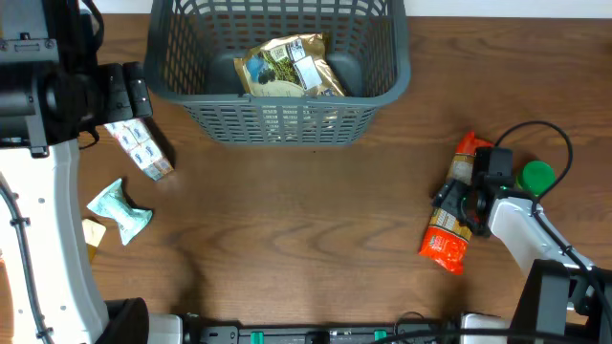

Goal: Pack container
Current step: 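Lower the right gripper onto the orange-capped spaghetti package, then lift the spaghetti package and release it into the basket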

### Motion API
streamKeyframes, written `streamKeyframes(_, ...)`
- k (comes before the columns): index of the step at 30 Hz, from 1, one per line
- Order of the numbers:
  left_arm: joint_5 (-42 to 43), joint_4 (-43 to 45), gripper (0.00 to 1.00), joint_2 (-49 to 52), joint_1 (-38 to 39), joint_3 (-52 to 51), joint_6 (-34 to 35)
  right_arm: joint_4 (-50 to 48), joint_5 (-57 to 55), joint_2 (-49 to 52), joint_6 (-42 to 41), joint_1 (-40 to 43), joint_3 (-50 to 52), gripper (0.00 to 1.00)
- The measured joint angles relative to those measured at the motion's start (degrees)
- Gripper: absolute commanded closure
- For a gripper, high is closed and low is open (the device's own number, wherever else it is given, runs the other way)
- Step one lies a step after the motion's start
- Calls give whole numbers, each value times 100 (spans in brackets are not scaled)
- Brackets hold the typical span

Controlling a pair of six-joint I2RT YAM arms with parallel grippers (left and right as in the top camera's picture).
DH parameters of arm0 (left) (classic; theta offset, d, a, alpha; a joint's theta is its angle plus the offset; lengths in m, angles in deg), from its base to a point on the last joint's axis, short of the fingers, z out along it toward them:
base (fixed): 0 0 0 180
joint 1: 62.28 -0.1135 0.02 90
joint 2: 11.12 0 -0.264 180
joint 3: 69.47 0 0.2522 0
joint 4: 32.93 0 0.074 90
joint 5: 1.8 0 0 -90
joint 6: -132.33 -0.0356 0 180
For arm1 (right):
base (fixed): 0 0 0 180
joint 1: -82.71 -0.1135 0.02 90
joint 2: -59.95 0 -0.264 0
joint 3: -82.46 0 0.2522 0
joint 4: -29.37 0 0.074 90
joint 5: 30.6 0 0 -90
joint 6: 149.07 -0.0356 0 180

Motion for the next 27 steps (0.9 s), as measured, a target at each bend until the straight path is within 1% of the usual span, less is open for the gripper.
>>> streamKeyframes(4,2,-15,2,0,0,0,0,-9,-17,-52,-17,0,4,89)
streamKeyframes(5,0,-17,1,0,0,0,0,-11,-33,-90,-50,0,2,99)
streamKeyframes(11,0,-20,1,0,0,0,0,24,7,-188,-63,0,-68,99)
streamKeyframes(13,0,-20,1,0,0,0,0,240,31,-144,-35,0,-227,99)
streamKeyframes(15,0,-22,1,0,0,0,0,675,105,-63,-2,0,-579,99)
streamKeyframes(18,2,-22,1,0,0,0,0,1469,251,48,149,0,-1403,99)
streamKeyframes(21,2,-22,1,0,0,-2,0,2140,295,131,428,-28,-2721,99)
streamKeyframes(25,2,-22,1,0,0,-2,0,2741,297,136,907,-114,-4677,99)
streamKeyframes(27,2,-24,1,0,0,-2,0,2931,337,136,1263,-184,-5460,99)
